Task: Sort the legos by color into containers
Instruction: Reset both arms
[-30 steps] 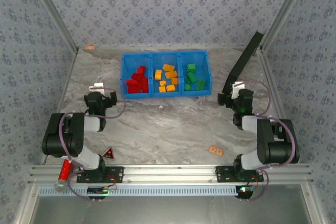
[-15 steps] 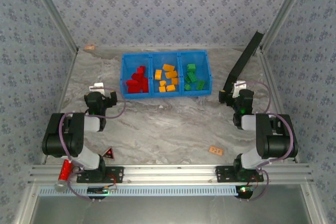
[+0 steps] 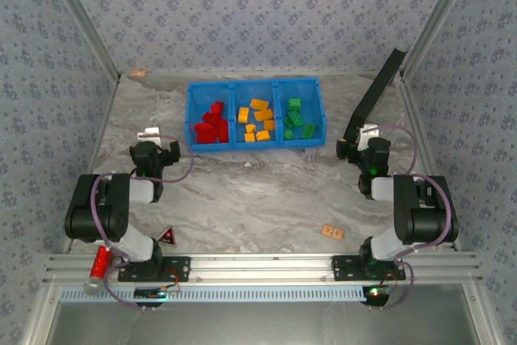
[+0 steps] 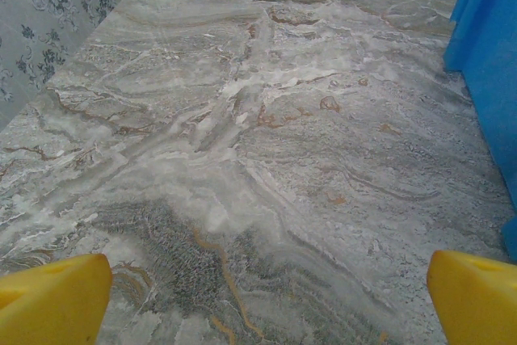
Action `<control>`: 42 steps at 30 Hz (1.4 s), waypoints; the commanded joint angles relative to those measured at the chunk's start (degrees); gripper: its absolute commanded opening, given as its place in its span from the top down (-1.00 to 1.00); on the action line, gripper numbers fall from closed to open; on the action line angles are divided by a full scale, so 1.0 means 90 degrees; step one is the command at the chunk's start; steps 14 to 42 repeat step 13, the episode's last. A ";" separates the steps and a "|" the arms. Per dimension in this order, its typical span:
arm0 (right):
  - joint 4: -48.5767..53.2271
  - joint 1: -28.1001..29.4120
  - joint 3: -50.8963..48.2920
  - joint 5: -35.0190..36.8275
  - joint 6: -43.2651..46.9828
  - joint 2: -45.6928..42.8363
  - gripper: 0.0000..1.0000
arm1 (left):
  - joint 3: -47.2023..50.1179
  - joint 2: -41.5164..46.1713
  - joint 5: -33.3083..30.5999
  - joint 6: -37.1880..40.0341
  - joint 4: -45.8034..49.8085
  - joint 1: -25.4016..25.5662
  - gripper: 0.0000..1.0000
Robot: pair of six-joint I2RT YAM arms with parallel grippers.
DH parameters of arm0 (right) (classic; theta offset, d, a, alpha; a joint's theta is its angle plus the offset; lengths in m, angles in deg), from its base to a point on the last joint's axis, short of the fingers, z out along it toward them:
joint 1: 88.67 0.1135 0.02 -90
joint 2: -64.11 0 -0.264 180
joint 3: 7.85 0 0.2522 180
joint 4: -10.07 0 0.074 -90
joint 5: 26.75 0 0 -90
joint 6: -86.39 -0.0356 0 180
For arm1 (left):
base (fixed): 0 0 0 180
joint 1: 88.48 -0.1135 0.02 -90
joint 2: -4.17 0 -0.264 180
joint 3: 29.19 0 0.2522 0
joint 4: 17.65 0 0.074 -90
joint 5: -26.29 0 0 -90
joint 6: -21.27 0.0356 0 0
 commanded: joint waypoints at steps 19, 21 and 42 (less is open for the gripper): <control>-0.0172 0.0052 -0.0041 0.0086 -0.0001 0.0068 -1.00 | -0.0122 0.0040 0.0097 -0.0077 -0.0017 -0.0024 -1.00; -0.0172 0.0052 -0.0041 0.0086 -0.0001 0.0068 -1.00 | -0.0122 0.0040 0.0097 -0.0077 -0.0017 -0.0024 -1.00; -0.0172 0.0052 -0.0041 0.0086 -0.0001 0.0068 -1.00 | -0.0122 0.0040 0.0097 -0.0077 -0.0017 -0.0024 -1.00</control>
